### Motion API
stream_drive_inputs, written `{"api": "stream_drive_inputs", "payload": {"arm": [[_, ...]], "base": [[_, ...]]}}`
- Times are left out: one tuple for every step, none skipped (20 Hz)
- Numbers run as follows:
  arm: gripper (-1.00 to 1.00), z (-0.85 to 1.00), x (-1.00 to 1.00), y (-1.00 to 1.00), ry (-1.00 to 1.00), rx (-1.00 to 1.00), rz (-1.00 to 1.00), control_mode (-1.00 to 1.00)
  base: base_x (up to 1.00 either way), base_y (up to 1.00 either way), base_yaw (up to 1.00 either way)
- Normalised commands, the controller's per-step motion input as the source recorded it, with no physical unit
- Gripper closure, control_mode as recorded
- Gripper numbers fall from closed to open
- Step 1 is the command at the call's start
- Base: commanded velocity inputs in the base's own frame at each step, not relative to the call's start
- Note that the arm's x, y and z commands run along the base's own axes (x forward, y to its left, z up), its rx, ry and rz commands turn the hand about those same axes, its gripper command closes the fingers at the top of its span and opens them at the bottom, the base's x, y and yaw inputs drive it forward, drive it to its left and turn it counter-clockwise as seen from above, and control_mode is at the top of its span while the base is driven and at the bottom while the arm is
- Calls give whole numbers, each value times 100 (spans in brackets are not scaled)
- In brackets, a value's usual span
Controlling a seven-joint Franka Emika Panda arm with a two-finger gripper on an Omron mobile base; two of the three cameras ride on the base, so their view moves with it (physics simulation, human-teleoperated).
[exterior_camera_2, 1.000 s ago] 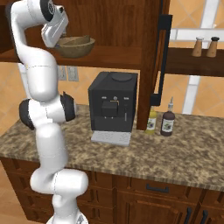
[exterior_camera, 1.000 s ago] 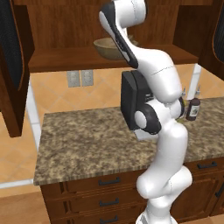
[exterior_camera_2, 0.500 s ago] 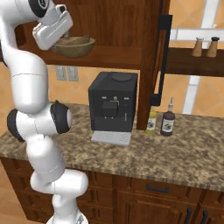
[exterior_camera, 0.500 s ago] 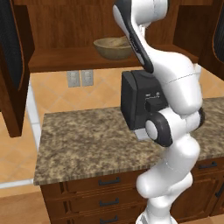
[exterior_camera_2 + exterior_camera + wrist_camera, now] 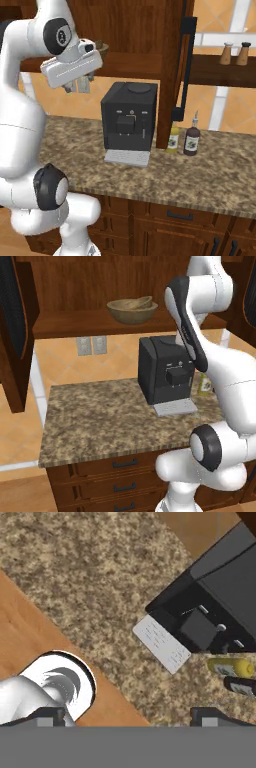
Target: Pick up the bowls on the counter and stack them on top of one another in the open cabinet. Place the smaller bowl on top of the larger bowl.
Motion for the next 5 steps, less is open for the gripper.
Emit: {"api": "stream_drive_inputs", "payload": {"arm": [[-100,-60,-100,-34,-15,10,-35,-100],[-100,-61,-100,-31,-15,8,-35,-100],[-100,-50,-78,-25,-12,3,-35,-100],[-100,-43,-22,-24,0,0,-21,-100],[-100,-46,-13,-27,0,0,-21,-100]], "base": [[0,0,0],[0,0,0],[0,0,0],[0,0,0],[0,0,0]]}}
